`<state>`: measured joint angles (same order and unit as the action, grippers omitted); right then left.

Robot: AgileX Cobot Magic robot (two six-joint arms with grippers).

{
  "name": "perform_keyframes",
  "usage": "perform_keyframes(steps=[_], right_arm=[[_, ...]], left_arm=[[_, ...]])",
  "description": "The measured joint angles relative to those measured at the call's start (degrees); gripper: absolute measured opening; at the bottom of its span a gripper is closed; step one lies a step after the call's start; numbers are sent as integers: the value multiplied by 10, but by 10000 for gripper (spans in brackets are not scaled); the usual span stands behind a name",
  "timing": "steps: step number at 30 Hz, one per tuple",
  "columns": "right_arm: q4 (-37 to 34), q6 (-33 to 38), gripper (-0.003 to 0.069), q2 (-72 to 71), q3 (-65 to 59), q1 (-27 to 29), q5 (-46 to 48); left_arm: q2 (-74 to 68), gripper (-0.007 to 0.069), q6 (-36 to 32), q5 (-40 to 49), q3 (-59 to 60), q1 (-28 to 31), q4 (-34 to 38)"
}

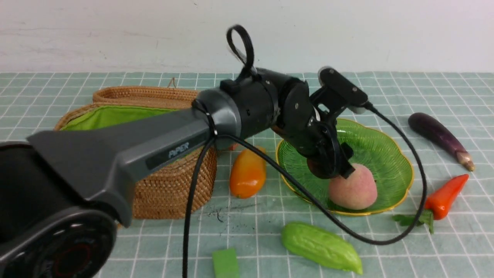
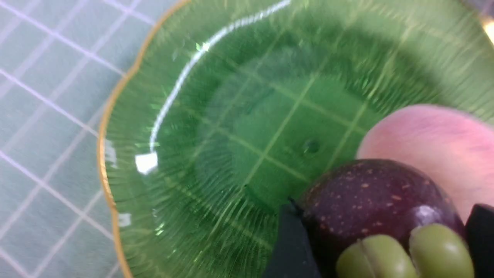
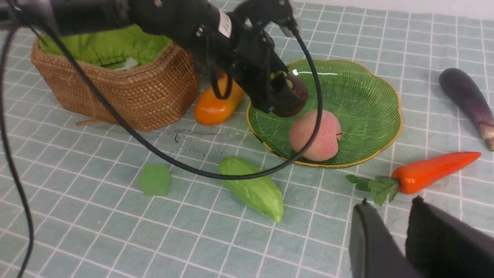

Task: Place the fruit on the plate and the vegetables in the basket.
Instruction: Grab a mangosteen with your left arm and put it on the plate on the right, then grab the mango with your left arm and place it on the right plate

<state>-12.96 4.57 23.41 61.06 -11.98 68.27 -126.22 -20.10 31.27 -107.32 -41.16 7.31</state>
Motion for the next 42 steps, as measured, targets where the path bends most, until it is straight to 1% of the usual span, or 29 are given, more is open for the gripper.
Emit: perform_keyframes(steps=[2, 4, 6, 7, 9, 10, 11, 12, 17, 19, 20, 21, 22, 23, 24, 25, 26, 27, 32, 38, 42], right_arm=[[-6, 0, 161, 0, 0, 0, 1], [-13, 0, 161, 0, 0, 0, 4], [-17, 0, 161, 0, 0, 0, 5], [-17, 0, 161, 0, 0, 0, 5], [-18, 0, 161, 0, 0, 0, 5], [-18, 0, 161, 0, 0, 0, 5], [-18, 0, 161, 0, 0, 0, 5], [-18, 0, 161, 0, 0, 0, 5], [-20, 0, 161, 0, 0, 0, 4], [-20, 0, 161, 0, 0, 0, 4], [-21, 0, 161, 0, 0, 0, 4], [-21, 0, 161, 0, 0, 0, 4], [-21, 0, 163, 0, 0, 0, 4], [-22, 0, 164, 0, 0, 0, 5], [-22, 0, 165, 0, 0, 0, 7], [-22, 0, 165, 0, 0, 0, 7], [-22, 0, 165, 0, 0, 0, 9], [-22, 0, 165, 0, 0, 0, 10], [-22, 0, 169, 0, 0, 0, 13], [-22, 0, 171, 0, 0, 0, 15], [-22, 0, 171, 0, 0, 0, 15]], left_arm=[[-16, 513, 2, -7, 0, 0, -12], [-20, 533, 2, -10, 1, 0, -17], [-19, 577, 2, -15, 1, 0, -19], [-15, 618, 2, -16, 1, 0, -19], [-8, 651, 6, -11, 1, 0, -20], [-6, 656, 7, -8, 1, 0, -21], [9, 666, 13, 8, 1, 0, -21], [10, 667, 15, 11, 1, 0, -21], [61, 638, 59, 93, 0, 0, -34], [78, 598, 125, 159, -1, 0, -73], [79, 583, 147, 178, -1, 0, -95], [79, 583, 147, 178, -1, 0, -100], [77, 565, 201, 215, -1, 0, -148], [72, 560, 236, 228, -1, 0, -179], [67, 558, 255, 233, -1, 0, -199], [65, 557, 260, 234, -1, 0, -204], [53, 556, 290, 237, -1, 3, -240], [46, 556, 303, 236, -1, 3, -252], [1, 556, 328, 219, -1, 15, -289], [-28, 556, 331, 176, -1, 25, -340], [-37, 556, 332, 165, -2, 26, -358]])
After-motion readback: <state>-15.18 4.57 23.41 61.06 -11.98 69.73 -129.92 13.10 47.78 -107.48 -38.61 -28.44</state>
